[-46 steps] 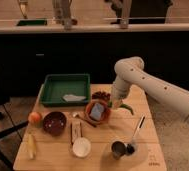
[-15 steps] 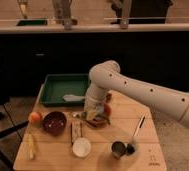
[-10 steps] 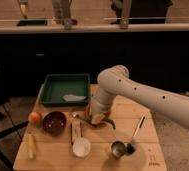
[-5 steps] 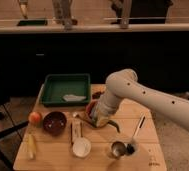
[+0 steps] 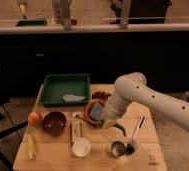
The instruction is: Place pepper in metal cup
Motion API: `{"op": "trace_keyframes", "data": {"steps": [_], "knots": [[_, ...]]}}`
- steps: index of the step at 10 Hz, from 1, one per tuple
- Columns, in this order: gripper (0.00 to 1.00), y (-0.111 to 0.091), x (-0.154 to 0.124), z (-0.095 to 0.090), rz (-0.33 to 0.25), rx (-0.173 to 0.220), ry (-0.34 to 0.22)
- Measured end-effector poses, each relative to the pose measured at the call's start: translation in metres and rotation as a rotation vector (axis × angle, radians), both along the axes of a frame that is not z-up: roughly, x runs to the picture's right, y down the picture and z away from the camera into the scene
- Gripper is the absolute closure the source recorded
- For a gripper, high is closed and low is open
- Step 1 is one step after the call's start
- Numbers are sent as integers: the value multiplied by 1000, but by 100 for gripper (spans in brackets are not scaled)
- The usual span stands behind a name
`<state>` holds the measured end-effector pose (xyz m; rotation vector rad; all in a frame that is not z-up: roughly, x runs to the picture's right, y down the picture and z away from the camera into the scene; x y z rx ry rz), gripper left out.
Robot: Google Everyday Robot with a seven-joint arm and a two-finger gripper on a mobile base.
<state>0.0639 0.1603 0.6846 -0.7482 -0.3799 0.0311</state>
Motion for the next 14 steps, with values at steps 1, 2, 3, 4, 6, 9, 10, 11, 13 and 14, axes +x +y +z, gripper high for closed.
{"op": "trace_keyframes", "data": {"steps": [1, 2, 3, 4, 6, 9, 10, 11, 13, 14], "knots": [[100, 1, 3, 0, 9, 0, 4], [100, 3, 8, 0, 20, -2, 11], [100, 4, 15, 0, 32, -5, 21], [100, 5, 20, 1, 41, -9, 29], [100, 7, 30, 3, 59, -20, 45], [100, 11, 55, 6, 104, -39, 79], [100, 12, 62, 6, 121, -41, 88], [100, 13, 73, 7, 140, -42, 99], [100, 12, 81, 12, 156, -47, 109], [100, 12, 85, 15, 164, -50, 113]]}}
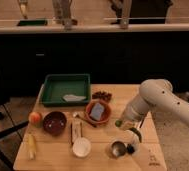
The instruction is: Place pepper in metal cup
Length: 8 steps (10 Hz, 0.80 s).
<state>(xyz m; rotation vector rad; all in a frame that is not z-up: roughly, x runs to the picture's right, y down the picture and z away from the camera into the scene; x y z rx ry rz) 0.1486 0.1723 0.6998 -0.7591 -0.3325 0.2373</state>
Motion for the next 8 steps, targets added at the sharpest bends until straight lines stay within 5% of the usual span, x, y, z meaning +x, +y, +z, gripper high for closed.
{"op": "trace_keyframes", "data": {"steps": [8], "knots": [[100, 7, 20, 15, 67, -15, 4]]}}
